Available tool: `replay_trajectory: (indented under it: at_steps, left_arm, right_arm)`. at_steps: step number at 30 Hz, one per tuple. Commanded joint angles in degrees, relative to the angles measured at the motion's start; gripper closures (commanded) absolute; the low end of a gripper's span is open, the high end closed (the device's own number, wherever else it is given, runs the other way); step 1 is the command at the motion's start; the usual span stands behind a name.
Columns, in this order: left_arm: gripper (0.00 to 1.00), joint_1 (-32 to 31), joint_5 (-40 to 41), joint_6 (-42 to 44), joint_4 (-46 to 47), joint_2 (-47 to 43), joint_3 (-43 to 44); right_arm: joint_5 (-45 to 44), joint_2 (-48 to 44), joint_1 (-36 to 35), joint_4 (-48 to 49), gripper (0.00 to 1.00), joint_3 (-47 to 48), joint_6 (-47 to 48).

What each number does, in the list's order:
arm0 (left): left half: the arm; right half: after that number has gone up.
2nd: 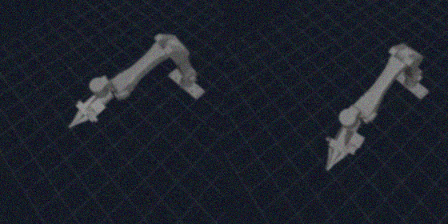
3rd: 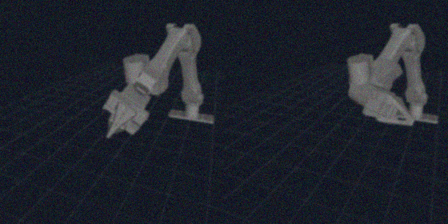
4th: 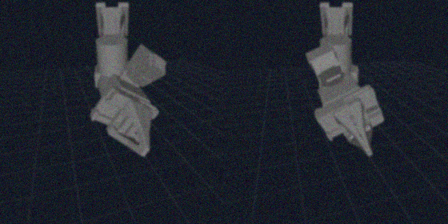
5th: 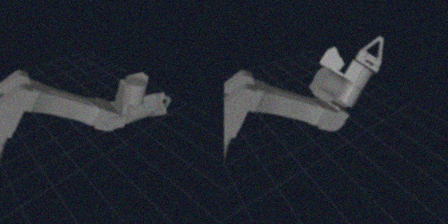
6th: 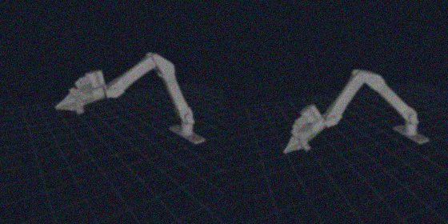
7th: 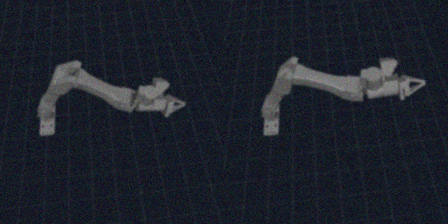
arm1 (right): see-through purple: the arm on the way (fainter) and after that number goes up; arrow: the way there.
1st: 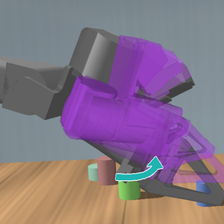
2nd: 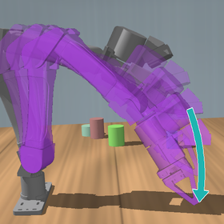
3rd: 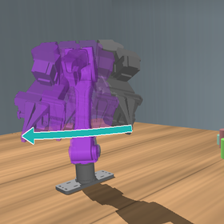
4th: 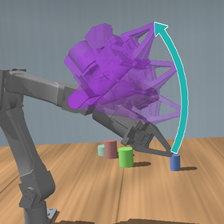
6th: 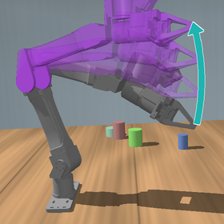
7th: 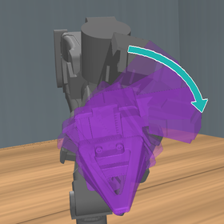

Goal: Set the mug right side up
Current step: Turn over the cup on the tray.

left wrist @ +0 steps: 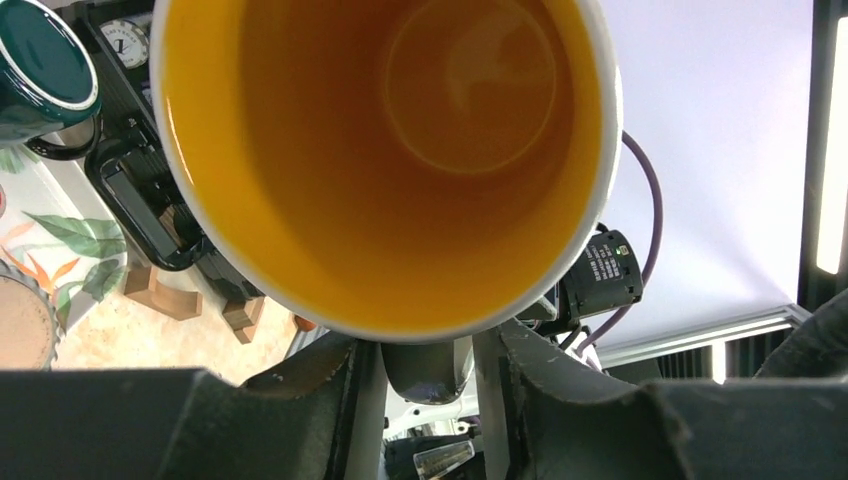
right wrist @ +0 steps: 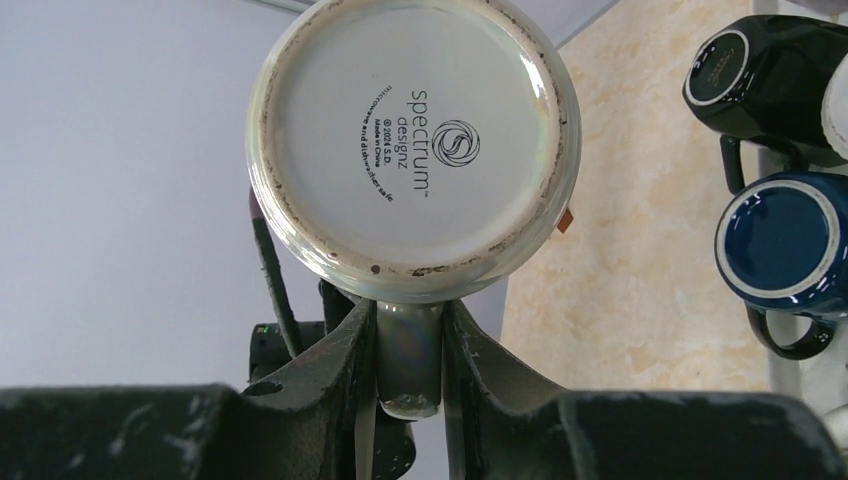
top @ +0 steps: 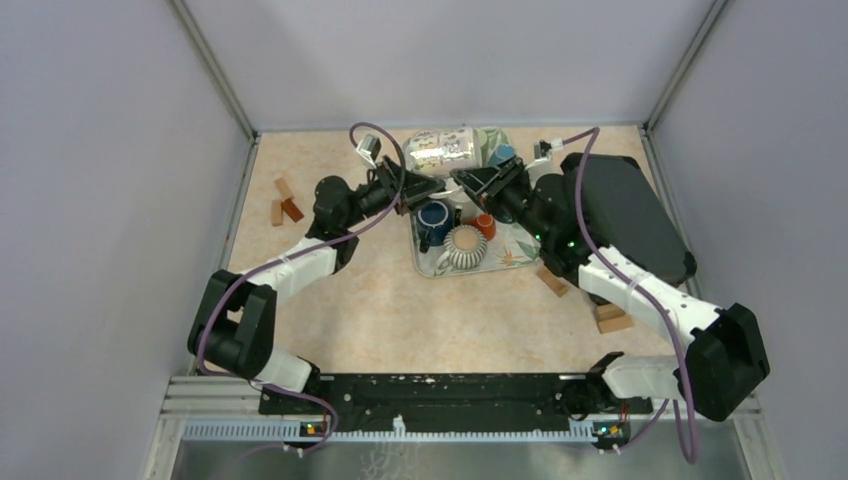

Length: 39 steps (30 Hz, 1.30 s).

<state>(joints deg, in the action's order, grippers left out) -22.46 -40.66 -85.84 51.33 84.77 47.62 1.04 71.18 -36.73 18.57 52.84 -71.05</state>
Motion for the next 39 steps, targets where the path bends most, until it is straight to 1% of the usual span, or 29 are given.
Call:
replay_trajectory:
  at_steps: [1, 5, 12, 13, 16, 19, 24, 33, 39]
  left_arm:
    - [0.61, 1.0, -0.9, 1.3, 4.9, -1.2, 2.4]
    - [0.74, 1.6, -1.7, 3.0, 3.5, -1.6, 3.0]
    - [0.99, 2.3, -2.7, 9.0, -2.9, -3.1, 4.6]
    - [1.00, 2.4, -2.7, 9.8, -3.7, -3.4, 4.8]
    - [1.00, 2.8, -2.3, 12.3, -5.7, -4.7, 5.0]
    - [1.00, 3.1, -1.3, 15.1, -8.8, -6.1, 5.6]
    - [1.00, 3.3, 0.6, 18.1, -12.9, -7.9, 6.4]
    - [1.00, 3.5, 3.7, 23.7, -20.6, -9.4, 8.7]
    - [1.00, 3.6, 5.0, 27.2, -24.6, -9.9, 10.0]
  right_arm:
    - [2.8, 0.2, -0.4, 12.1, 1.00, 0.4, -1.5]
    - [4.6, 1.4, -0.4, 13.0, 1.00, -0.3, -1.6]
    - [7.6, 4.2, -0.4, 13.2, 1.00, -1.6, -0.4]
    - [7.9, 4.6, -0.4, 12.9, 1.00, -1.7, -0.1]
    - [8.7, 5.4, -0.4, 12.0, 0.99, -1.9, 0.6]
    - [9.3, 6.1, -0.4, 10.7, 0.88, -1.9, 1.6]
    - [9.1, 6.9, -0.4, 9.2, 0.74, -1.9, 2.9]
    - [9.6, 8.8, -0.4, 6.4, 0.61, -0.3, 4.3]
    - [9.9, 9.7, -0.4, 5.8, 0.56, 0.5, 4.8]
